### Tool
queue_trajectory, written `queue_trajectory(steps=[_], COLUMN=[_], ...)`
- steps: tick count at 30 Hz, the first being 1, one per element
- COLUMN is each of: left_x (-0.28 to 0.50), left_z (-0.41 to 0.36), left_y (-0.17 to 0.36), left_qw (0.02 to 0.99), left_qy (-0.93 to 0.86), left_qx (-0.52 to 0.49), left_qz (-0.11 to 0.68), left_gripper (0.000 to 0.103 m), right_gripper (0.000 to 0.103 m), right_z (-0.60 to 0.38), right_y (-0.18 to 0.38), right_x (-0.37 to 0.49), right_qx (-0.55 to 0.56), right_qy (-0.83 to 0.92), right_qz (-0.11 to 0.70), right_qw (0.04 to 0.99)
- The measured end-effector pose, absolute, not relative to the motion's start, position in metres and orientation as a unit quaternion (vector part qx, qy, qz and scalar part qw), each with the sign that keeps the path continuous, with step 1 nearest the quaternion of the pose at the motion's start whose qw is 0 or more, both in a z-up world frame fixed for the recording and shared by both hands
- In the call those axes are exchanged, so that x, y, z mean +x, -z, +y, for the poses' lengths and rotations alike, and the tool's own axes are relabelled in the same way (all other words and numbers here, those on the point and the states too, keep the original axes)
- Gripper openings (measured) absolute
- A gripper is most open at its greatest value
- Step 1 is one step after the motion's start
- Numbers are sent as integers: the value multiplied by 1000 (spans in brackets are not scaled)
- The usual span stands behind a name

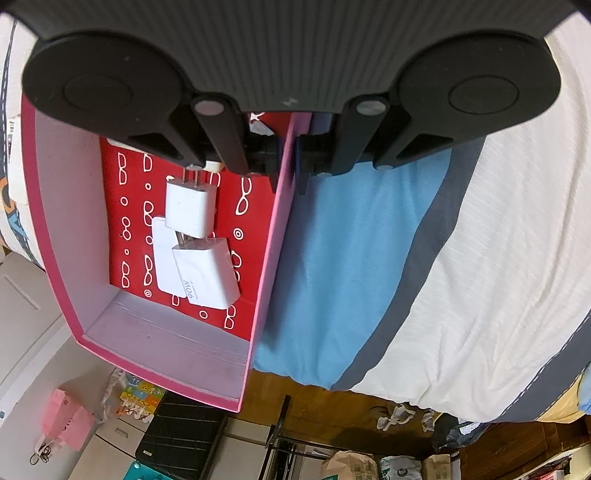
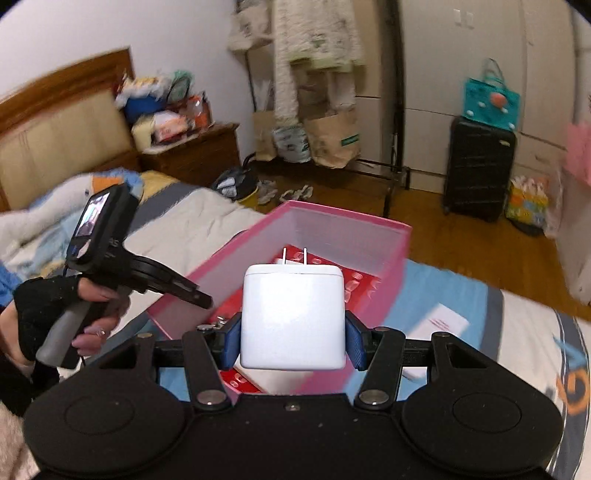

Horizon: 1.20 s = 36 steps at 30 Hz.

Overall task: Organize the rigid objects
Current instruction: 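Carry the square charger into the box and release it beside the others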

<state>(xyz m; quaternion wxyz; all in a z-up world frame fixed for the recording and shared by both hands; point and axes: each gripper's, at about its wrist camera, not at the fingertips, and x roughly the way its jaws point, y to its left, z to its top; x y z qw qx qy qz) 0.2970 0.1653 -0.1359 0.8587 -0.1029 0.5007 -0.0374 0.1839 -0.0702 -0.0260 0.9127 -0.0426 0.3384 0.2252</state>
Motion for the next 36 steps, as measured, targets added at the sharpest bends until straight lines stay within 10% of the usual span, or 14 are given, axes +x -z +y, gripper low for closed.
queue_trajectory(steps=[20, 28, 36], left_x=[302, 302, 302], left_z=[180, 179, 179], left_y=[142, 142, 142], left_qw=[850, 850, 850], left_qy=[59, 59, 57], left_qx=[-149, -148, -146], left_qz=[502, 502, 502], left_gripper=[9, 9, 9], right_gripper=[59, 62, 43], right_z=[32, 9, 2], right_y=[130, 131, 126], right_x=[337, 342, 329], right_qx=[-116, 15, 62], right_qy=[-35, -59, -89], right_qz=[560, 608, 591], right_qw=[819, 792, 799])
